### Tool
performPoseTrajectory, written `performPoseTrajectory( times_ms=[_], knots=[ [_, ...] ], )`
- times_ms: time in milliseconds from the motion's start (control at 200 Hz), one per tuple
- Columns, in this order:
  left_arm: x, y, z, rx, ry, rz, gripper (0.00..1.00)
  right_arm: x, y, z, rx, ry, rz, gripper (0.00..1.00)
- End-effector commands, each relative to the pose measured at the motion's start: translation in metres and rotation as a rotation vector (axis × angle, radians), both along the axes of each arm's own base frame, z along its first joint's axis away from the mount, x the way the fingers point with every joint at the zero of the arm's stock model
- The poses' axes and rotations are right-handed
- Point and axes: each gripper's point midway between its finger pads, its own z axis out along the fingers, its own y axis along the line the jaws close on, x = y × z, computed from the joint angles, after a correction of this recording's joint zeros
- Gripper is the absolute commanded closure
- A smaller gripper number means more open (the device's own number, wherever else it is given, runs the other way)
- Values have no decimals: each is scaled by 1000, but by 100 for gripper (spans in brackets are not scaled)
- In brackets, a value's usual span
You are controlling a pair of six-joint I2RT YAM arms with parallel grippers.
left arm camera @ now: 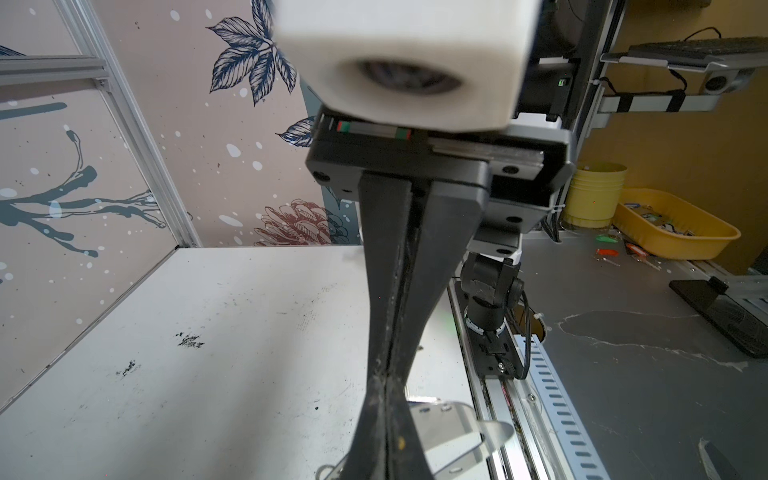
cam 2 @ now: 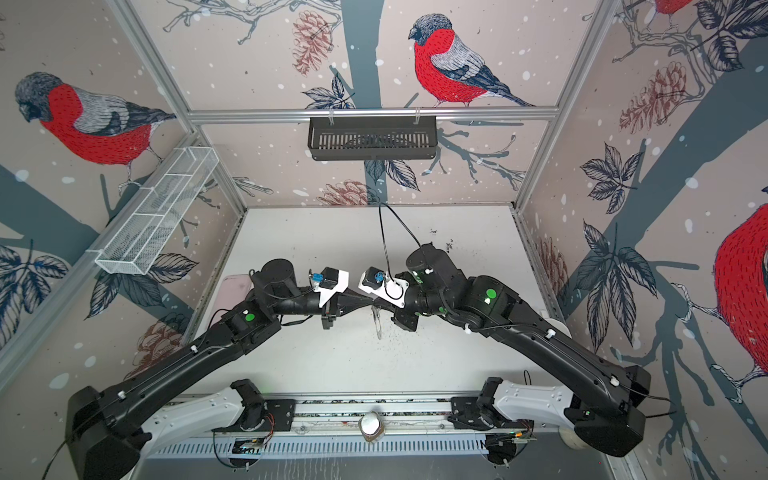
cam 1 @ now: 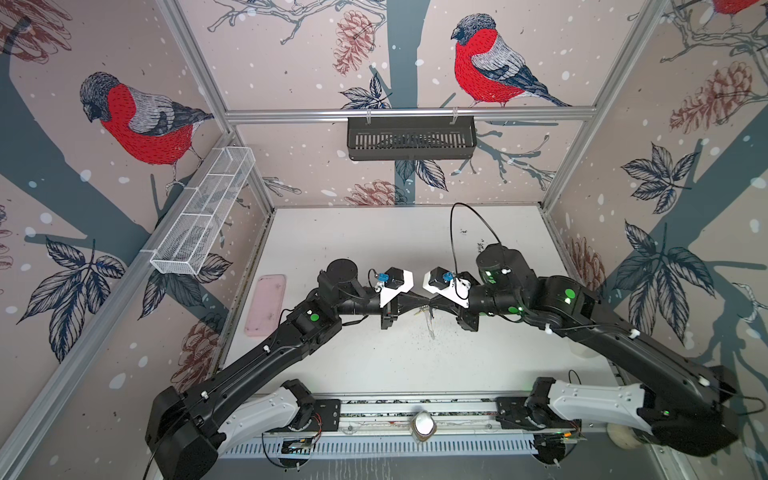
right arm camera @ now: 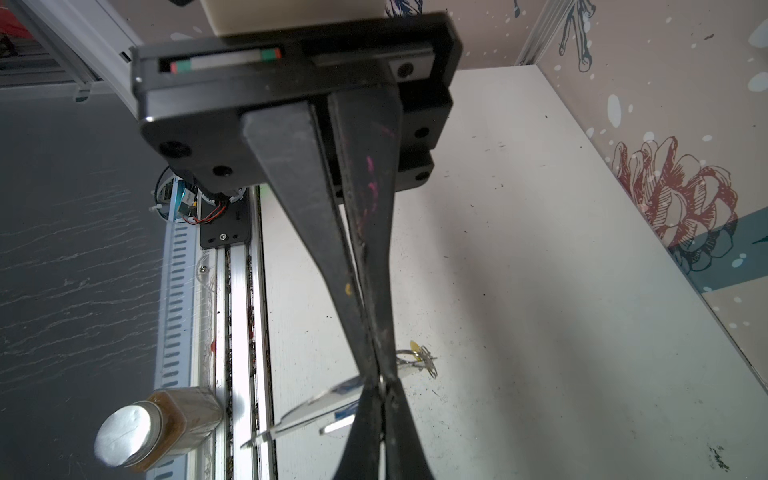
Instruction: Put the keys on the keyring
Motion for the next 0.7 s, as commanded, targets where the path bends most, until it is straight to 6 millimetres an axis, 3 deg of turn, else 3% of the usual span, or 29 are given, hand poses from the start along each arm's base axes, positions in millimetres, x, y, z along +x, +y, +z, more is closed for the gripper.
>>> performPoseTrajectory(
  times_ms=[0,385,695],
  knots=[
    [8,1,14,-88,-19,55,100,2,10,28,155,-26,-20,99],
    [-2,8,29,-257,-43,38,100,2,-7,21,325,0,-138,81],
    [-10,10,34,-323,-51,-9,100,0,-4,13,381,17,-132,82]
  ],
)
